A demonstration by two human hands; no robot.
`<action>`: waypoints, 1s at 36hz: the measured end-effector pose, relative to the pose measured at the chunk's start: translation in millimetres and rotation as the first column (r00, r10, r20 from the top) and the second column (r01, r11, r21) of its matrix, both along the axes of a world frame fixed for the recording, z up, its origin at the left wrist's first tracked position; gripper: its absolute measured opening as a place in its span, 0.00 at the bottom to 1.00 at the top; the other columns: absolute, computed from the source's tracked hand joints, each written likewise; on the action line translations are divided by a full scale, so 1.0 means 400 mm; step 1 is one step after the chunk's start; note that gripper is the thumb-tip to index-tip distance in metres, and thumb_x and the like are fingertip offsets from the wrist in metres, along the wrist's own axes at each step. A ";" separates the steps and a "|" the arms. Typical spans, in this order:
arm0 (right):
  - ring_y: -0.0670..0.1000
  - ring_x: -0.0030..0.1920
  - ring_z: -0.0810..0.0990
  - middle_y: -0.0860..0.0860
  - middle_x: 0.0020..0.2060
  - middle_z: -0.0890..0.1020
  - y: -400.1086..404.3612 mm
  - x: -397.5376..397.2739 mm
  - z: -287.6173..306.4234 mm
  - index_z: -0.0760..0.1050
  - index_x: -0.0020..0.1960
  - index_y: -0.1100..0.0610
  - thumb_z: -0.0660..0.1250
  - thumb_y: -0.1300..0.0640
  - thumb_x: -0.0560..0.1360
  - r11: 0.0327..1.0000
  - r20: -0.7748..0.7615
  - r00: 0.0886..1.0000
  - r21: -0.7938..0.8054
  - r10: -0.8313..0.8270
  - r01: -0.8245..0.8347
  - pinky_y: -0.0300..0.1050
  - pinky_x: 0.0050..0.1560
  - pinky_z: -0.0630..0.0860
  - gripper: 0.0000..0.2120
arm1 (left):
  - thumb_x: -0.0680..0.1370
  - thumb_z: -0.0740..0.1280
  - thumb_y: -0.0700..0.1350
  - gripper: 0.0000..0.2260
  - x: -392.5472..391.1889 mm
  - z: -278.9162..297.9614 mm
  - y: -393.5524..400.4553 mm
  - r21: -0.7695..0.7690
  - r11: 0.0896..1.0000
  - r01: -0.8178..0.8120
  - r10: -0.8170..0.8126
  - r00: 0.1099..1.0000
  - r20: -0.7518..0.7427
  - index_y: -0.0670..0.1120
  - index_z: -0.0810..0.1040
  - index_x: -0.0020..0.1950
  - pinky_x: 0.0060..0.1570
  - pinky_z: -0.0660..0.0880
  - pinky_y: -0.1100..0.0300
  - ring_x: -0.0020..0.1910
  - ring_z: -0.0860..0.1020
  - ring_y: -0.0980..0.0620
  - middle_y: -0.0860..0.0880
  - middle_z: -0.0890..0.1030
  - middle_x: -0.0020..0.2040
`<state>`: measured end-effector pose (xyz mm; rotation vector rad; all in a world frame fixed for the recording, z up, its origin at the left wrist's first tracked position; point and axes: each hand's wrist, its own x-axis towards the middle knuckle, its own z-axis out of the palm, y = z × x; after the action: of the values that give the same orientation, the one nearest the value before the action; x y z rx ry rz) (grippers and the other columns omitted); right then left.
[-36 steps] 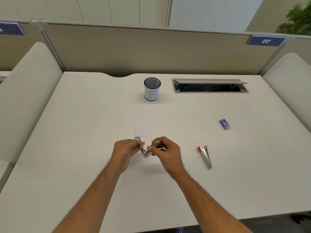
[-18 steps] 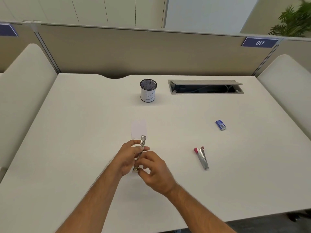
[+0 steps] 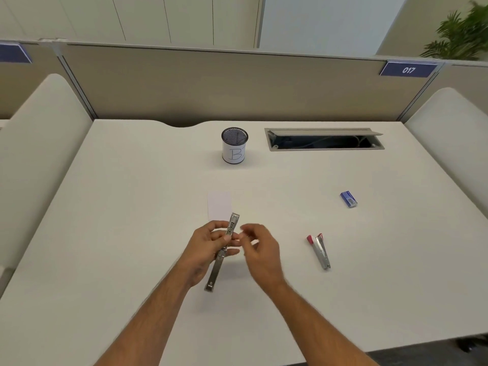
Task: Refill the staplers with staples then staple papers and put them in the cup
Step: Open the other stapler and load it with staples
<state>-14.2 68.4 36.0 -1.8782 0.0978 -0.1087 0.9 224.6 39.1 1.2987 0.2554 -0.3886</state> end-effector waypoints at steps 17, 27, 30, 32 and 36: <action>0.61 0.57 0.82 0.57 0.54 0.87 -0.026 0.075 0.026 0.83 0.58 0.56 0.68 0.57 0.81 0.836 -0.317 0.908 0.545 0.276 -0.064 0.59 0.60 0.79 0.09 | 0.82 0.67 0.33 0.09 -0.028 0.019 -0.006 -0.017 0.999 0.045 -0.046 0.999 -0.028 0.36 0.78 0.62 0.52 0.84 0.44 0.54 0.86 0.37 0.36 0.86 0.54; 0.54 0.48 0.82 0.60 0.51 0.86 -0.021 0.087 0.031 0.82 0.58 0.59 0.69 0.60 0.79 0.793 -0.300 0.907 0.606 0.296 -0.059 0.48 0.47 0.78 0.08 | 0.82 0.70 0.49 0.14 -0.007 0.052 -0.017 -0.005 0.999 0.032 -0.033 0.996 -0.084 0.39 0.85 0.57 0.51 0.84 0.46 0.50 0.87 0.36 0.35 0.87 0.50; 0.55 0.48 0.80 0.58 0.49 0.86 -0.018 0.089 0.030 0.82 0.58 0.60 0.69 0.61 0.80 0.796 -0.289 0.911 0.601 0.294 -0.066 0.49 0.47 0.75 0.08 | 0.82 0.70 0.50 0.14 -0.003 0.059 -0.022 0.011 1.000 0.022 -0.021 0.996 -0.089 0.39 0.86 0.56 0.49 0.85 0.48 0.49 0.87 0.36 0.36 0.87 0.50; 0.56 0.48 0.80 0.58 0.49 0.85 -0.017 0.089 0.029 0.82 0.58 0.60 0.68 0.61 0.80 0.794 -0.282 0.914 0.605 0.293 -0.068 0.49 0.47 0.74 0.08 | 0.82 0.69 0.49 0.14 -0.002 0.061 -0.026 0.023 1.000 0.020 -0.018 0.995 -0.093 0.39 0.85 0.56 0.47 0.84 0.49 0.49 0.87 0.37 0.36 0.87 0.49; 0.56 0.48 0.80 0.58 0.49 0.86 -0.017 0.090 0.030 0.81 0.59 0.62 0.68 0.62 0.80 0.794 -0.274 0.915 0.603 0.296 -0.076 0.48 0.47 0.75 0.09 | 0.82 0.69 0.48 0.14 -0.003 0.061 -0.027 0.035 0.999 0.011 -0.007 0.994 -0.106 0.37 0.85 0.55 0.45 0.84 0.50 0.48 0.87 0.37 0.35 0.87 0.49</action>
<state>21.6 61.5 47.9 -1.2546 0.1689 0.3737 -0.2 213.7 63.4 1.3162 0.3469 -0.4626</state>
